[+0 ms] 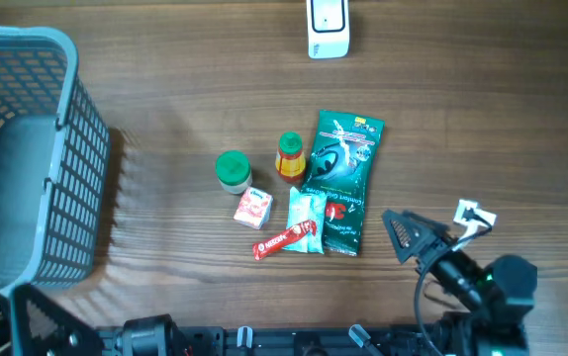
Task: Scan the item barcode
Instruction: 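Reach the right gripper toward the sriracha bottle on the table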
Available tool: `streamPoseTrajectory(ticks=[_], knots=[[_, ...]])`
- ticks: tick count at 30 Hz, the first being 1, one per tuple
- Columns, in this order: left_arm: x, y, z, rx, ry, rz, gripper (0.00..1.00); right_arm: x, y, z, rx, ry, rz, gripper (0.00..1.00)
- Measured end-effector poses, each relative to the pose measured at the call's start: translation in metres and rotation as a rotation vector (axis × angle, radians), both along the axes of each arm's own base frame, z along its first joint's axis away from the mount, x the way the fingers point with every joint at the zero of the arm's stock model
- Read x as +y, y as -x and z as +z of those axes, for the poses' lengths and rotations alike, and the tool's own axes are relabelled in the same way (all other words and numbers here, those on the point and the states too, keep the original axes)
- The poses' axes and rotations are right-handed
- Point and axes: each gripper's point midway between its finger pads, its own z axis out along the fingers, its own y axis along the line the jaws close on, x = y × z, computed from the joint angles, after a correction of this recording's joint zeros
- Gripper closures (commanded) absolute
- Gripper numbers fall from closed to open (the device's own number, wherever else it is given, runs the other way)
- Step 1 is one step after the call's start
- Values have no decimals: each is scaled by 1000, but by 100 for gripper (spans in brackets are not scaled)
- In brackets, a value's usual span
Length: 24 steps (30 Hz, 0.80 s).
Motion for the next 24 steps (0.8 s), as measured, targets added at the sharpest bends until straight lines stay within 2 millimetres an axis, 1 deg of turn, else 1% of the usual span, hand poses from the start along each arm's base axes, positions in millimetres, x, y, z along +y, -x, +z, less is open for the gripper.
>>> streamPoseTrajectory(ticks=[2,3,4,5,6,8,11,12,13,14,15,17,19,21,22,24], knots=[[13,-8,-14,40,43,64,0,-13,2,16,62,77,-75,1],[16,-11,-18,57,52,76,0,-20,2,23,105,110,-112,1],[22,-18,-29,90,71,106,0,-26,0,33,149,133,-142,0],[24,-23,-35,108,76,112,0,-30,-1,37,198,145,-160,1],[25,-29,-41,127,79,113,0,-34,-7,48,250,155,-177,1],[23,-46,-56,162,70,93,0,-34,-13,60,381,147,-168,0],[17,-70,-79,215,48,44,0,-28,-28,68,484,107,-130,0],[14,-82,-93,253,39,18,0,-26,-39,65,523,89,-116,0],[12,-93,-107,290,34,-4,0,-26,-41,64,531,86,-117,0],[10,-100,-117,315,32,-21,0,-26,-50,51,612,52,-127,0],[7,-105,-126,337,30,-37,0,-25,-54,45,655,27,-129,0],[1,-112,-136,361,23,-78,0,-21,-64,33,732,-23,-121,0],[-10,-115,-137,363,9,-140,0,-13,-73,14,844,-85,-105,0],[-19,-116,-138,368,-1,-187,0,3,-86,4,893,-129,-62,1],[-23,-117,-139,374,-5,-208,0,15,-91,-1,913,-141,-32,1],[-30,-119,-145,398,-11,-246,0,43,-92,-11,975,-155,24,0]])
